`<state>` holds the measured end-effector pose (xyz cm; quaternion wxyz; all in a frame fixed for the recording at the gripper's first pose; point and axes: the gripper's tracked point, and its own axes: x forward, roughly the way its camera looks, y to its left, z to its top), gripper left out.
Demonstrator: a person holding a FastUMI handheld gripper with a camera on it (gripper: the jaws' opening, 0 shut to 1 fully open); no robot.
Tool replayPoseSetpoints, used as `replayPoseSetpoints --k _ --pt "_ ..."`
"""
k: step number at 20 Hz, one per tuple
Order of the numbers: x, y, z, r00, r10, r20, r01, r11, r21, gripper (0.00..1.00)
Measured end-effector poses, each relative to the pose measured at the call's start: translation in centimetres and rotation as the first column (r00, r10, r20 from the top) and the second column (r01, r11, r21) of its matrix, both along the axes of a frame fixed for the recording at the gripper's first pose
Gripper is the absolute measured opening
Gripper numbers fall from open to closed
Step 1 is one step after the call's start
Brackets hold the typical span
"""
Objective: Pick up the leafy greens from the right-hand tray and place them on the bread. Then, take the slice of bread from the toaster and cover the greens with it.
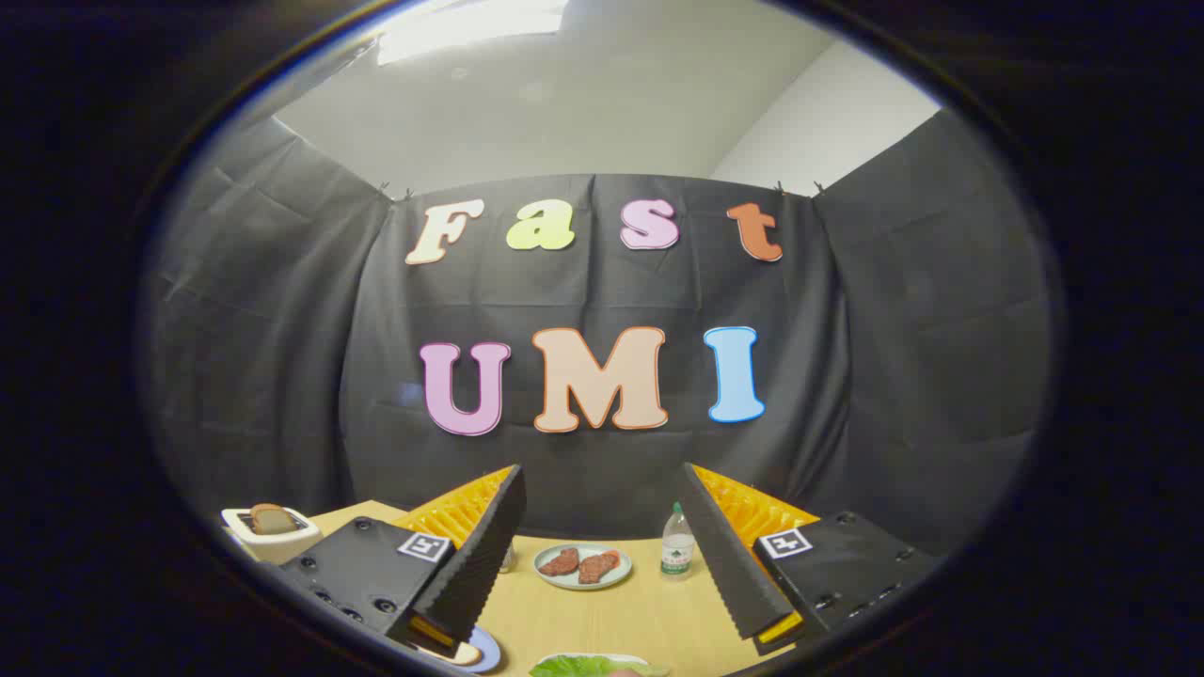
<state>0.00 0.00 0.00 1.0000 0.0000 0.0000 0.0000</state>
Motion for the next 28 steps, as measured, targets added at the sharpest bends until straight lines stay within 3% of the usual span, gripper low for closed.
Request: replayPoseSetpoints --k 15,23,28 --pt "0.1 -0.9 -0.3 1.000 -0.027 -0.008 0.027 0.999 -0.022 1.00" --pt "0.6 -1.2 -2.8 0.993 0.080 -0.083 -0.088 0.992 -0.096 1.00" --pt "0.5 -1.1 -6.9 0.954 0.204 -0.218 -0.231 0.967 -0.107 1.00"
